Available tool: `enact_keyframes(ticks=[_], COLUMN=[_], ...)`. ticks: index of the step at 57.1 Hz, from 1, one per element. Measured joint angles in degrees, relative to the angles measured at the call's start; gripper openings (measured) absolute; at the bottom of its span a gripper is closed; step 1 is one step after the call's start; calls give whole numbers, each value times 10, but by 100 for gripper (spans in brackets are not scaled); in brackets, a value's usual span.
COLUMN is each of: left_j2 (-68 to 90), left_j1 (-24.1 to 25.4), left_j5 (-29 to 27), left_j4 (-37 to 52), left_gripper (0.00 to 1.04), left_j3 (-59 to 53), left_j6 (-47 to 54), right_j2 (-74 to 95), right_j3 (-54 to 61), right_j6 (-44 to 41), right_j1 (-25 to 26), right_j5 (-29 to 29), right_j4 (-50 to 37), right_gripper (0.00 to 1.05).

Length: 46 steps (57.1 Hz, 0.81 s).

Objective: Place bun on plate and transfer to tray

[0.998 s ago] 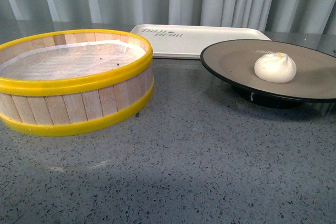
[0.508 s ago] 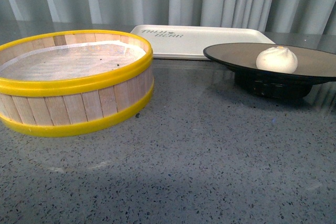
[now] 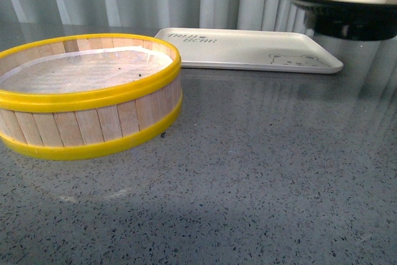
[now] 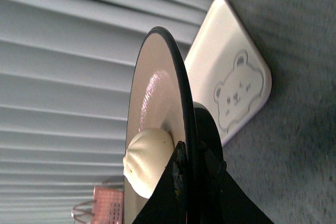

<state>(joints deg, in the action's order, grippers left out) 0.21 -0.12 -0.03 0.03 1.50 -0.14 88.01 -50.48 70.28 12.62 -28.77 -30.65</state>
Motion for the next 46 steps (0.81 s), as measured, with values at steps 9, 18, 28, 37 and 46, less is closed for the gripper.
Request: enact_keyframes(ticks=[9, 18, 28, 37, 46], left_j2=[0, 0, 0, 0, 0], left_j1=[0, 0, 0, 0, 0], left_j5=[0, 0, 0, 0, 0], left_j4=[0, 0, 0, 0, 0], left_gripper=[98, 98, 98, 98, 98], left_j3=[0, 0, 0, 0, 0], left_j6=[0, 0, 0, 0, 0], right_j2=[96, 208, 283, 334, 375], right_j3=[-114, -237, -335, -409, -478], right_j6=[5, 5, 1, -2, -3], right_j1=[18, 0, -28, -44, -52], right_j5=[9, 8, 9, 5, 2], right_j4=[24, 66, 117, 140, 175], right_gripper=[2, 2, 2, 2, 2])
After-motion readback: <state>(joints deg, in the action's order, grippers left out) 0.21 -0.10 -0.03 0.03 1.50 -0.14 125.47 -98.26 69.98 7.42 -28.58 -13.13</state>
